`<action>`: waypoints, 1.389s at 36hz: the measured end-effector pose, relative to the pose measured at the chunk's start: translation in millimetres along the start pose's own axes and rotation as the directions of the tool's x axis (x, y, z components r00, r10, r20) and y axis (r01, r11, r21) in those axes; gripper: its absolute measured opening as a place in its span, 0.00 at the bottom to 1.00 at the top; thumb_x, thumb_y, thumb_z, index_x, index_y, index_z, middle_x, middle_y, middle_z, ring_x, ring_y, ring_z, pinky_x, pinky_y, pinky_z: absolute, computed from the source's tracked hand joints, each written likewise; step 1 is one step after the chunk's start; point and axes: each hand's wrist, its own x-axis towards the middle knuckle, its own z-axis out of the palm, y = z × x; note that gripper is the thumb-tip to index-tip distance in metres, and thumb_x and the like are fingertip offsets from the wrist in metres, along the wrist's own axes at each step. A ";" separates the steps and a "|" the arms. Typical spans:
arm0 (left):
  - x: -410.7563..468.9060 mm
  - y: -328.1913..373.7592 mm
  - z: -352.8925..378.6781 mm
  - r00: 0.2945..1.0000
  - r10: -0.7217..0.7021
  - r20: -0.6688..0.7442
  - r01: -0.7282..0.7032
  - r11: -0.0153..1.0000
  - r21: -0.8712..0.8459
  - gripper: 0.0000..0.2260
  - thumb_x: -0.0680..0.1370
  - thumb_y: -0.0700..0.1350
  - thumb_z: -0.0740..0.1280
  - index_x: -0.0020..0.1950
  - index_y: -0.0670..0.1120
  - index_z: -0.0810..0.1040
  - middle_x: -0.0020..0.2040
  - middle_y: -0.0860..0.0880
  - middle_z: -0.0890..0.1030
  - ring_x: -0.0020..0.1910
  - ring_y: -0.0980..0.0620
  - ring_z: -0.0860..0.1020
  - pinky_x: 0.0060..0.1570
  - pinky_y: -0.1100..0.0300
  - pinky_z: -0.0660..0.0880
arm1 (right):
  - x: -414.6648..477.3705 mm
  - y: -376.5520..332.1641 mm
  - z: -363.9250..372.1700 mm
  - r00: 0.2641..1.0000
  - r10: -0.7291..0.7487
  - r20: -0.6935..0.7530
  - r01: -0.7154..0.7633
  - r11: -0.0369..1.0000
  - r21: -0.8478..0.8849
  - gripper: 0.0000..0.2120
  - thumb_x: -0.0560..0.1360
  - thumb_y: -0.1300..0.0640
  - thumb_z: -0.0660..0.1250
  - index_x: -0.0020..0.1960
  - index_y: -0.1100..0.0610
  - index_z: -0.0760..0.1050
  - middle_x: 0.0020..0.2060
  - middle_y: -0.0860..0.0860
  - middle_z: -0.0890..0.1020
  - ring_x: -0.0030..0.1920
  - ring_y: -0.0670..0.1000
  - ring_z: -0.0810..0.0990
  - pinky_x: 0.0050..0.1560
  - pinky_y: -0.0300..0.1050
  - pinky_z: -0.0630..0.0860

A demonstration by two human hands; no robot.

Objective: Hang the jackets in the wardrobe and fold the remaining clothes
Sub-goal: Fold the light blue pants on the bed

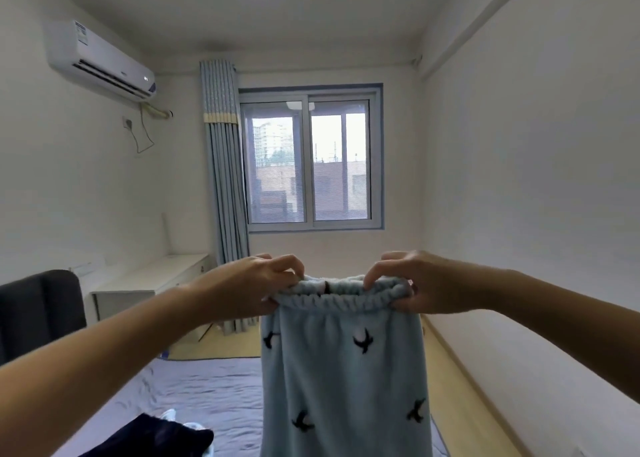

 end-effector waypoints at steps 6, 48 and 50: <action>2.1 0.3 -12.9 0.999 -0.030 0.024 0.031 0.998 -0.047 0.10 0.72 0.46 0.68 0.51 0.46 0.74 0.52 0.51 0.72 0.42 0.53 0.76 0.43 0.61 0.77 | 0.2 1.9 -6.0 0.997 -0.013 0.078 0.017 0.998 -0.053 0.16 0.75 0.56 0.70 0.61 0.49 0.73 0.50 0.47 0.78 0.44 0.45 0.77 0.46 0.35 0.77; -2.2 46.1 -34.4 0.988 0.088 -0.127 -0.095 0.994 -0.053 0.09 0.74 0.46 0.71 0.51 0.48 0.73 0.56 0.50 0.75 0.32 0.58 0.75 0.39 0.75 0.70 | 10.1 16.4 -13.9 0.982 0.092 0.162 -0.064 0.984 -0.169 0.01 0.70 0.63 0.69 0.41 0.60 0.78 0.38 0.49 0.77 0.39 0.47 0.74 0.38 0.32 0.69; 0.4 54.0 -35.3 0.983 0.111 -0.146 -0.120 0.991 -0.060 0.06 0.75 0.46 0.70 0.49 0.48 0.75 0.55 0.51 0.76 0.31 0.60 0.72 0.40 0.80 0.63 | 5.8 19.9 -14.0 0.987 0.066 0.144 -0.039 0.982 -0.187 0.01 0.70 0.62 0.69 0.42 0.59 0.78 0.39 0.48 0.77 0.39 0.46 0.74 0.38 0.31 0.69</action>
